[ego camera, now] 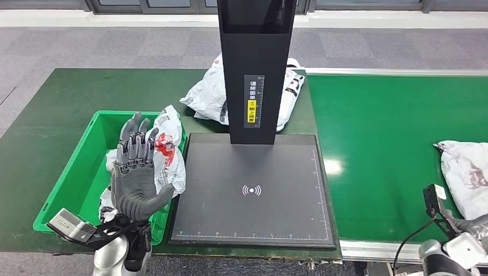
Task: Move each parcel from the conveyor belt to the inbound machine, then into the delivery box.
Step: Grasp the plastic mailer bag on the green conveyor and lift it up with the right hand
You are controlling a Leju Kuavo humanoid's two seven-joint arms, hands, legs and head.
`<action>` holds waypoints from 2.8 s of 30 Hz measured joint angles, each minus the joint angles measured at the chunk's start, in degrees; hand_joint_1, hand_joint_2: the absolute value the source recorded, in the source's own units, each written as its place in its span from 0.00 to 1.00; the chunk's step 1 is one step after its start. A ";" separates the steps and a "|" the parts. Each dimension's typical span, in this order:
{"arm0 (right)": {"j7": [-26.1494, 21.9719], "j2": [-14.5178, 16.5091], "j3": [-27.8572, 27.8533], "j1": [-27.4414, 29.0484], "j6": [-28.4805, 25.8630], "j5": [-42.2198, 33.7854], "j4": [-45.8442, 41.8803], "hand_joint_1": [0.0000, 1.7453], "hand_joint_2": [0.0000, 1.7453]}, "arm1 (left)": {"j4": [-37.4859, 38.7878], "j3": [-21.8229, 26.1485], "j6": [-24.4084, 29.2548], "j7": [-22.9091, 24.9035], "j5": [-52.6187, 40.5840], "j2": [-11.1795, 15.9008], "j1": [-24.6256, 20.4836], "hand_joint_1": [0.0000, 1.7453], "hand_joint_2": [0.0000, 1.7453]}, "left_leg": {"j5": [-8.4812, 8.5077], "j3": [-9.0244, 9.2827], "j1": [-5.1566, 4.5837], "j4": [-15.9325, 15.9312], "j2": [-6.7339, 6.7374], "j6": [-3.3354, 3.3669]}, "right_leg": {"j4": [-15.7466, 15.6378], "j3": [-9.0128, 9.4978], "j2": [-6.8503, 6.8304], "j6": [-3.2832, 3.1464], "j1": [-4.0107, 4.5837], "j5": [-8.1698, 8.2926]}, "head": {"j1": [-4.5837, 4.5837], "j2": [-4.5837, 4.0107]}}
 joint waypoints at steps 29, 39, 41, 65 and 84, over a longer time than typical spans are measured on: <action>0.44 -1.39 7.53 -4.63 1.36 -0.68 8.05 0.00 1.00 | 0.09 -2.98 2.23 0.00 -0.57 0.45 0.53 0.00 1.00 | 0.01 0.00 0.00 0.00 0.00 0.03 | 0.00 -0.04 0.00 0.01 0.00 0.00 | 0.00 0.00; 4.10 -2.01 7.35 -3.85 5.90 -0.44 8.85 0.00 1.00 | 0.18 -2.98 2.27 0.00 -0.07 0.49 0.86 0.00 1.00 | 0.01 0.01 0.00 0.00 0.00 0.03 | 0.00 -0.04 0.00 0.01 0.00 0.00 | -0.01 -0.01; 4.28 -2.24 7.11 -3.39 6.18 -0.44 8.96 0.00 1.00 | 0.19 -2.98 2.27 0.00 0.06 0.50 1.09 0.00 1.00 | 0.01 0.01 -0.01 0.00 0.01 0.03 | 0.00 -0.05 0.01 0.01 0.00 0.00 | -0.01 0.00; 0.02 -2.75 4.05 -1.73 10.17 -2.03 9.16 0.00 1.00 | 0.72 -2.98 2.92 0.00 0.39 0.52 1.18 0.00 1.00 | 0.00 -0.02 -0.01 0.00 0.01 0.04 | 0.00 -0.04 0.00 0.01 -0.01 0.00 | 0.00 0.00; 0.46 -0.89 2.27 -4.99 10.61 0.00 9.16 0.00 1.00 | 1.81 -2.98 3.49 0.00 -0.40 0.52 1.09 0.00 1.00 | 0.02 -0.03 -0.01 0.01 -0.03 0.07 | 0.00 -0.03 -0.03 0.02 0.00 0.00 | -0.01 -0.01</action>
